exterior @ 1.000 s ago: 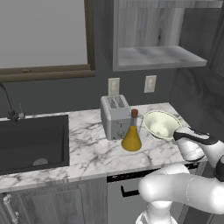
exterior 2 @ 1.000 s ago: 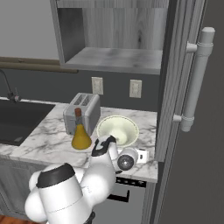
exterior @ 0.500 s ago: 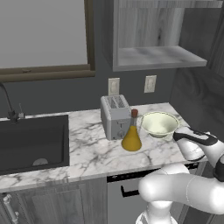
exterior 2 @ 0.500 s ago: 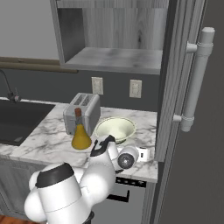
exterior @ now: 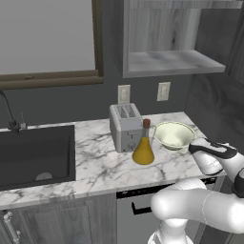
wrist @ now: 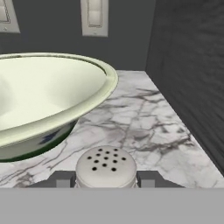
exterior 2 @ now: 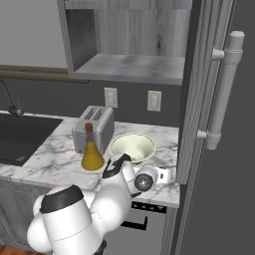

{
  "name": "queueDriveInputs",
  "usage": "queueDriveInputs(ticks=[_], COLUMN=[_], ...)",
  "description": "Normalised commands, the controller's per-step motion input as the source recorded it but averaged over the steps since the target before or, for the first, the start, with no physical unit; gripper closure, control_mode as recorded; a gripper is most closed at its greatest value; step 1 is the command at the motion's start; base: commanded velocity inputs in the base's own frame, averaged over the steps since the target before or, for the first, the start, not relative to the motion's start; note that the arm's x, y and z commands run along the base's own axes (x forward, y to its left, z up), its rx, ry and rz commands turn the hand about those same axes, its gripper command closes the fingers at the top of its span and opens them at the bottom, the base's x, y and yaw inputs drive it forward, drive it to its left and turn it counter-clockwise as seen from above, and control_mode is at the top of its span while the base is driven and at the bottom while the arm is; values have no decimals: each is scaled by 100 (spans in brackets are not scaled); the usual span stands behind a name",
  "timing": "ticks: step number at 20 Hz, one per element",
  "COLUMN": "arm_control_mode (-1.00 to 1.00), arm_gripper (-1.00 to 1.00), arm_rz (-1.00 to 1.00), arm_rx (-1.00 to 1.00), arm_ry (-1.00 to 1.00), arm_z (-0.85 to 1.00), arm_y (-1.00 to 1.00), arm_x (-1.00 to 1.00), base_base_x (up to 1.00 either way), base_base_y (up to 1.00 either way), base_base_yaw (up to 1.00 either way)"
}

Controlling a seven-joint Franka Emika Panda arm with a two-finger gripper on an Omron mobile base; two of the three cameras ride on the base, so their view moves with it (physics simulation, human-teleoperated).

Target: Retrieve the bottle and the shaker from the cabinet and place them next to the mixing bowl on the counter. Then add garlic from the fridge to the mixing bowl.

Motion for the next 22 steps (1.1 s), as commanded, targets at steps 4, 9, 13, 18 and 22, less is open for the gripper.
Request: queueDriveInputs(ticks=[4, 9, 13, 18, 22], arm_control_mode=[-100, -100, -100, -100, -100], arm_gripper=[-100, -100, -100, -100, -100], arm_rz=[0, 0, 0, 0, 0], arm_rx=[0, 0, 0, 0, 0], arm_ry=[0, 0, 0, 0, 0], arm_z=[0, 0, 0, 4, 29], arm_y=[0, 0, 0, 0, 0], arm_x=[0, 0, 0, 0, -9], base_base_x=[0, 0, 0, 0, 0], base_base_y=[0, 0, 0, 0, 0], base_base_yaw=[0, 0, 0, 0, 0])
